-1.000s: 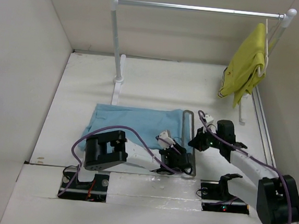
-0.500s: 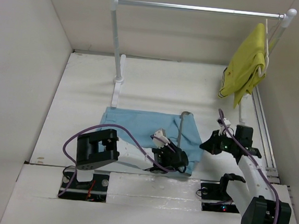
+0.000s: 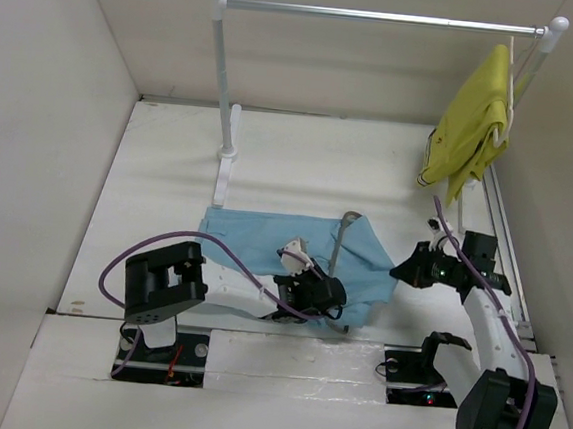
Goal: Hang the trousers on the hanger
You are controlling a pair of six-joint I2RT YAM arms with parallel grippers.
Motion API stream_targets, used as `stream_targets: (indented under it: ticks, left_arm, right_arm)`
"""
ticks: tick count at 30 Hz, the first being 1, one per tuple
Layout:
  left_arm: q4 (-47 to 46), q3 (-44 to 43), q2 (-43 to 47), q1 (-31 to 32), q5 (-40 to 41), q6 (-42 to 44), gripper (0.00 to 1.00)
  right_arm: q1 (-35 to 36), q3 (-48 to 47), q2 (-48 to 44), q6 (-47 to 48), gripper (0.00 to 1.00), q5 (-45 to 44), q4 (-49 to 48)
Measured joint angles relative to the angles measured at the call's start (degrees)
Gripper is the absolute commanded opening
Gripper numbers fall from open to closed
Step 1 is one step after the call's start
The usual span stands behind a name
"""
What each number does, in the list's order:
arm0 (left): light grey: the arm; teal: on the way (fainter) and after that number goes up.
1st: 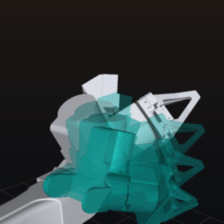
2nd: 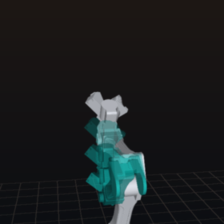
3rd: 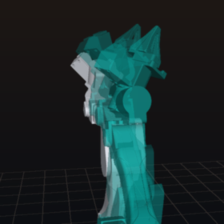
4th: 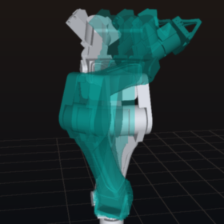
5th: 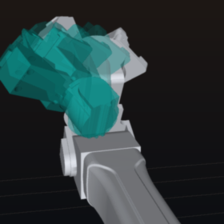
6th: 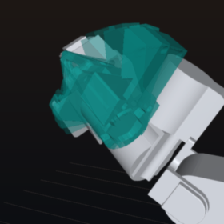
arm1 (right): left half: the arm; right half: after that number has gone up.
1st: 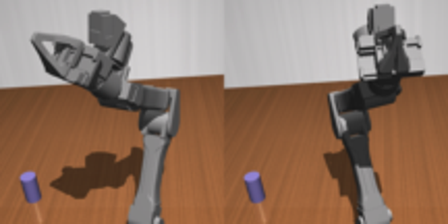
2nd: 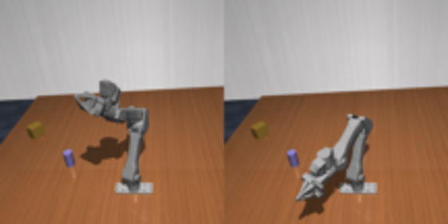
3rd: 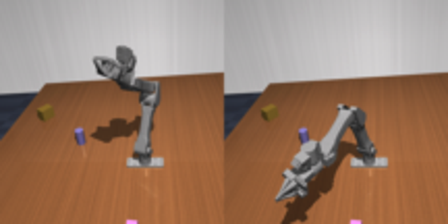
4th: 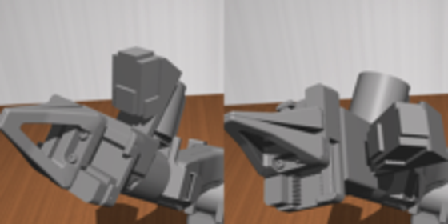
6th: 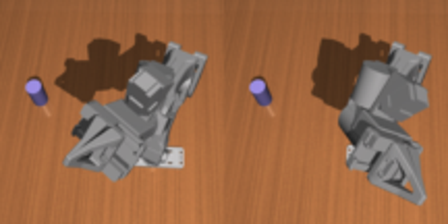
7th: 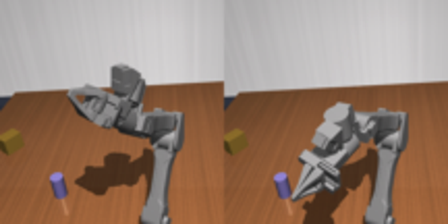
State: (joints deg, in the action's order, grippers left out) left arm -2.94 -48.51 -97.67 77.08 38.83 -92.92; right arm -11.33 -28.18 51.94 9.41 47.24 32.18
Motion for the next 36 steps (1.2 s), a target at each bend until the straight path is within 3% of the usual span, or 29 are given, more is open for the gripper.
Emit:
stream_targets:
  ticks: [3, 4, 5, 6, 8, 11, 16, 20, 29, 36]
  left_arm:
    - [0.9, 0.1, 0.7, -1.8, -0.2, 3.4, 0.0]
    - [1.3, 0.0, 0.8, -2.5, 0.0, 4.7, 0.0]
    - [1.3, -0.2, 0.8, -3.0, 0.0, 6.0, 0.0]
    - [1.6, -0.8, 0.8, -3.3, 0.0, 7.6, 0.0]
    - [3.0, -1.8, 0.8, -3.5, 0.6, 10.5, 0.0]
    - [4.4, -3.5, -0.1, -3.4, 0.7, 14.7, 0.0]
    - [5.4, -5.6, -2.8, -3.3, 0.4, 20.5, 0.0]
    - [4.6, -5.6, -2.8, -4.0, -0.9, 24.0, 0.0]
    - [2.3, -5.4, -2.8, -5.0, -3.0, 29.7, 0.0]
    - [1.2, -5.7, -2.8, -5.2, -3.6, 32.5, 0.0]
  right_arm:
    - [-0.9, -0.2, -3.3, 0.2, 0.0, -2.8, 2.5]
    - [-1.1, -0.2, -4.6, 0.0, 0.09, -3.4, 3.1]
    - [-1.1, 0.0, -5.7, -0.7, 0.37, -3.6, 2.9]
    - [-1.1, 0.3, -6.3, -1.4, 0.49, -3.7, 2.0]
    - [-1.8, 0.4, -5.3, -1.7, 0.68, -5.0, -0.2]
    - [-1.0, -1.7, 2.0, -0.6, 0.77, -7.5, -2.6]
    - [3.2, -6.4, 13.4, -0.1, 0.8, -10.1, -8.4]
    - [5.1, -5.5, 15.8, -1.8, 0.81, -10.5, -11.3]
    - [8.3, 6.0, -8.8, -3.8, 0.84, -10.2, 3.0]
    - [10.3, 12.9, -12.1, -9.9, 0.86, -3.5, 3.7]
